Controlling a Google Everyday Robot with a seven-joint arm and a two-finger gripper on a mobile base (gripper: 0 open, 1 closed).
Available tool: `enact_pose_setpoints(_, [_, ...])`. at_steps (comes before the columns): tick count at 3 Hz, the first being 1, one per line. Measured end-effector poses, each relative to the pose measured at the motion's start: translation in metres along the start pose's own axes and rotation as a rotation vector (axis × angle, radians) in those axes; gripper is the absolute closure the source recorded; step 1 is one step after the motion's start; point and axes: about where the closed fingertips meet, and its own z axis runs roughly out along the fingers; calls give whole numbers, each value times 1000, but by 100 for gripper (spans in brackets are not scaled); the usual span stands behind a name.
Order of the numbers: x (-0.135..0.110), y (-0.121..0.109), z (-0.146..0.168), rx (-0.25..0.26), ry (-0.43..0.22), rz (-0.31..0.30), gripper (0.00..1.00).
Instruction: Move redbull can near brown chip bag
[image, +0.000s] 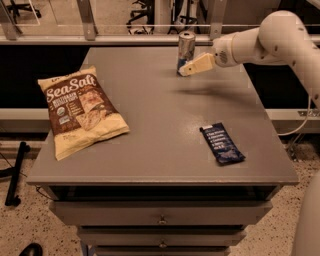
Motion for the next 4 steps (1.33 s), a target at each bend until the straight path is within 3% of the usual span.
enact_pose_setpoints(1, [-2, -18, 29, 50, -46, 29, 0])
enact_pose_setpoints(2, [-5, -28, 43, 87, -92, 43, 16])
enact_pose_setpoints(3, [-8, -31, 38, 111, -136, 58, 39])
enact_pose_setpoints(4, [-21, -16, 18, 93, -184, 76, 62])
